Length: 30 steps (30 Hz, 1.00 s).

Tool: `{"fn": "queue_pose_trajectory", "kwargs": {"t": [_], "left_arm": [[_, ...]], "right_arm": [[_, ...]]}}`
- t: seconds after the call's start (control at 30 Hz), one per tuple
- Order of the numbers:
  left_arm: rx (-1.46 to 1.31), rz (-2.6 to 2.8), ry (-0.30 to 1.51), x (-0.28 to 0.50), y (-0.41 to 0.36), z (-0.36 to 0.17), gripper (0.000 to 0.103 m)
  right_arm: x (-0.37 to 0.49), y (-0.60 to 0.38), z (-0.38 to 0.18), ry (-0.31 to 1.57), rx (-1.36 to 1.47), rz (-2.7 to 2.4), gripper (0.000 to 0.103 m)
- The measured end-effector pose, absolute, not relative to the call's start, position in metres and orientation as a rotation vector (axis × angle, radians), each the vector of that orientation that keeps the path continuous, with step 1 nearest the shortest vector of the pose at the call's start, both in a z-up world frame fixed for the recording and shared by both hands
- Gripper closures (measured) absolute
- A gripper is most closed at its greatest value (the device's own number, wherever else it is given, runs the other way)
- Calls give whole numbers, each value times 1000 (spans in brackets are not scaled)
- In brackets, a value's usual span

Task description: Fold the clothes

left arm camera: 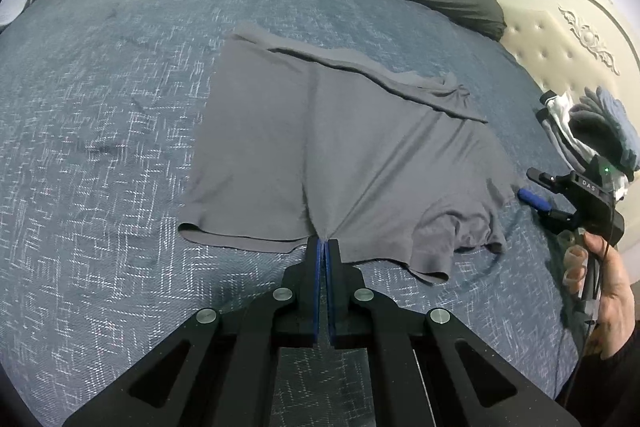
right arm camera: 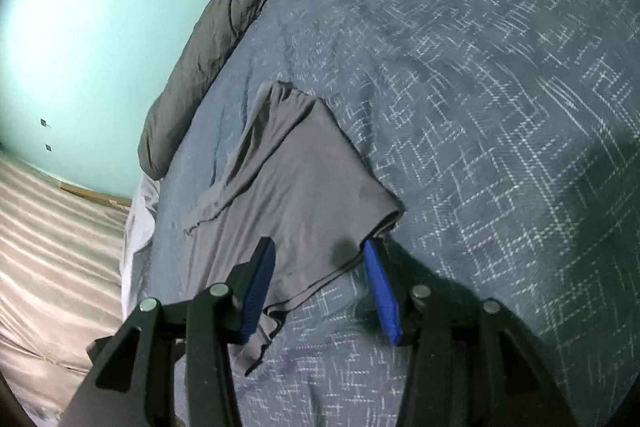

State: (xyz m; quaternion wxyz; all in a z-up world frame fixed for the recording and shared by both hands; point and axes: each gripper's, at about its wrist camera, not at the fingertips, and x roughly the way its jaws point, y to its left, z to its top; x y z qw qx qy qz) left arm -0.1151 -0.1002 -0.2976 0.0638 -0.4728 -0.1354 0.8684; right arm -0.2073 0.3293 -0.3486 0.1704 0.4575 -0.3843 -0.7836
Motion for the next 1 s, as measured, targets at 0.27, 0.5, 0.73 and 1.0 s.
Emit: {"fn": "queue_pose_trajectory", "kwargs": {"t": [0.27,0.5,0.73,1.0], "left_arm": [[-1431,2616,-407,-116,-100,-299,101],[-1431,2616,-414,-117,-98,-301,101],[-1432,2616,-416,-118,-96,-302,101],[-1435,2609,-411,-120,-97,-304,101]], "right_arm": [[-210,334,-351,-1094,1282,-2234,81],[-204,343,-350,-1075,1312,-2292,90],[-199,349,-339,-1110,1256,-2297,89],[-203,349,-351,-1137,1320,-2271,84]]}}
